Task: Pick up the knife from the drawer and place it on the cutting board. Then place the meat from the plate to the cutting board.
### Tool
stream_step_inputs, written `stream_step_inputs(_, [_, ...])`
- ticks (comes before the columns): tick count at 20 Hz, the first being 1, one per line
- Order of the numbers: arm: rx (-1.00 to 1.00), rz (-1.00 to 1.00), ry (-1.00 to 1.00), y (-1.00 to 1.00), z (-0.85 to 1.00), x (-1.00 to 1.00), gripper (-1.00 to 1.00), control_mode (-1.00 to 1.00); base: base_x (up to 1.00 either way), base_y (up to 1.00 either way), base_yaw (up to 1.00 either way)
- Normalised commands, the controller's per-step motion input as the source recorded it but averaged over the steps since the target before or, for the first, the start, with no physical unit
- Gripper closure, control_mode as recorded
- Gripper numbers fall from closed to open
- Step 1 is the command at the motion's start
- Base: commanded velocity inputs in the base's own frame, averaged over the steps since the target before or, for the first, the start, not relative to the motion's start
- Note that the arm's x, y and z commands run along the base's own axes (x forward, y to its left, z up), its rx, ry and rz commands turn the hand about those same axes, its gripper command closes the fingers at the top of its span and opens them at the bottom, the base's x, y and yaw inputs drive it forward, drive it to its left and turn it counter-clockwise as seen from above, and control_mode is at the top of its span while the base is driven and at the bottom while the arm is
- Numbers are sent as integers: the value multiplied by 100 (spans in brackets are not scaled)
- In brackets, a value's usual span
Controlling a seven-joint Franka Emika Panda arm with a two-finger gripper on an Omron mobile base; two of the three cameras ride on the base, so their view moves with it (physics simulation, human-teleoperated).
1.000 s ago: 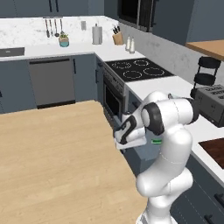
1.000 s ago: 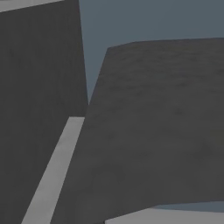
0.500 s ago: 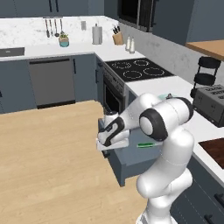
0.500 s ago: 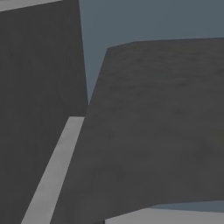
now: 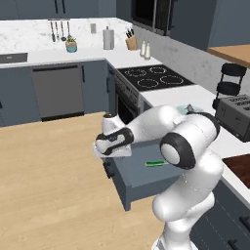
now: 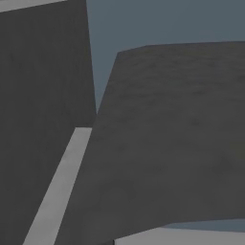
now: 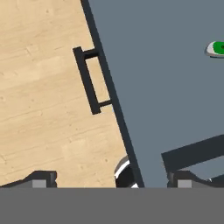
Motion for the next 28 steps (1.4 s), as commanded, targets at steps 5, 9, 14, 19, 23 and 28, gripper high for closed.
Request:
stream_step_inputs(5, [8, -44, -1, -87, 100, -2, -100, -100, 0, 0, 0])
stream_step_inputs(9, [12, -51, 16, -100, 76, 0, -100, -100, 0, 0, 0])
stream_step_inputs(14, [3, -52, 17, -100, 7, 0, -100, -100, 0, 0, 0])
stream_step_inputs(19, [2, -27, 6, -85, -63, 0, -100, -100, 0, 0, 0])
stream_step_inputs(23, [0, -6, -4, -52, -92, -1, -100, -100, 0, 0, 0])
stream_step_inputs(28, [0, 0, -8, -5, -60, 12, -100, -100, 0, 0, 0])
